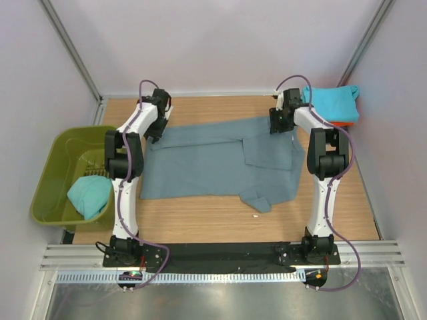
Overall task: Fold and stack the t-shirts
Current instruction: Fold the tshirt
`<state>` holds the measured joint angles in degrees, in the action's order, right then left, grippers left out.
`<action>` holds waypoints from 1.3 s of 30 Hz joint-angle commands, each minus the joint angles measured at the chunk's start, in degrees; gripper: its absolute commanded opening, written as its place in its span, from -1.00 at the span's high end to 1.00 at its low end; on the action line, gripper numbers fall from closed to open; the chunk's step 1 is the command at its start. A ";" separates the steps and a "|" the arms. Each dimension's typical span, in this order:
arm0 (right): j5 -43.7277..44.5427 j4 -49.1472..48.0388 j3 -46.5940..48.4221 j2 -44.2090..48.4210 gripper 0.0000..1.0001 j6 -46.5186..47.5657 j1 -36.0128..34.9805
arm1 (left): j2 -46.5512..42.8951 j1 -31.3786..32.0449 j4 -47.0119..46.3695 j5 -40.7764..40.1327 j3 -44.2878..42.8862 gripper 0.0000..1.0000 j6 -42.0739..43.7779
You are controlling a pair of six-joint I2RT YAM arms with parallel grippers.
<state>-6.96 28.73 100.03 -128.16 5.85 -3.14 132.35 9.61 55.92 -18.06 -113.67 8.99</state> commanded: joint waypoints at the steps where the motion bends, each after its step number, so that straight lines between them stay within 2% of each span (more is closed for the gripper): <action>1: 0.72 -0.43 1.66 -0.51 0.04 0.30 0.32 | -0.08 -0.55 1.82 3.20 -3.05 0.30 -0.73; 6: 1.16 -0.61 1.14 -0.07 0.03 0.74 0.32 | -2.98 -0.55 3.14 7.78 -1.56 0.33 -2.49; 12: 1.51 -0.61 1.31 -0.34 0.03 1.01 0.24 | -0.96 -1.96 4.19 10.06 -2.08 0.45 -2.75; 20: 3.18 -1.05 0.87 0.19 0.03 2.24 0.32 | -0.16 -2.31 3.76 8.84 -3.76 1.00 -2.40; 29: 3.80 -1.40 1.13 0.19 0.03 2.59 0.32 | -3.15 -2.57 3.58 8.05 -0.85 1.00 -1.61; 30: 3.80 -1.40 1.22 0.10 0.03 2.59 0.32 | -3.68 -2.49 3.41 8.13 -1.64 0.97 -1.70; 31: 3.80 -1.40 1.31 0.19 0.03 2.59 0.32 | -3.94 -2.49 3.41 8.39 -2.08 0.59 -1.70; 33: 3.54 -1.22 1.31 0.10 0.04 2.42 0.32 | -4.56 -2.57 2.45 7.34 -3.22 0.12 -2.22; 39: 3.27 -0.96 0.87 0.45 0.03 2.41 0.32 | -1.75 -3.01 4.10 8.39 -8.40 0.06 -1.35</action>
<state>-5.10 28.56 100.05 -128.18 7.42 -3.14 132.05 7.33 59.55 -10.04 -117.51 6.70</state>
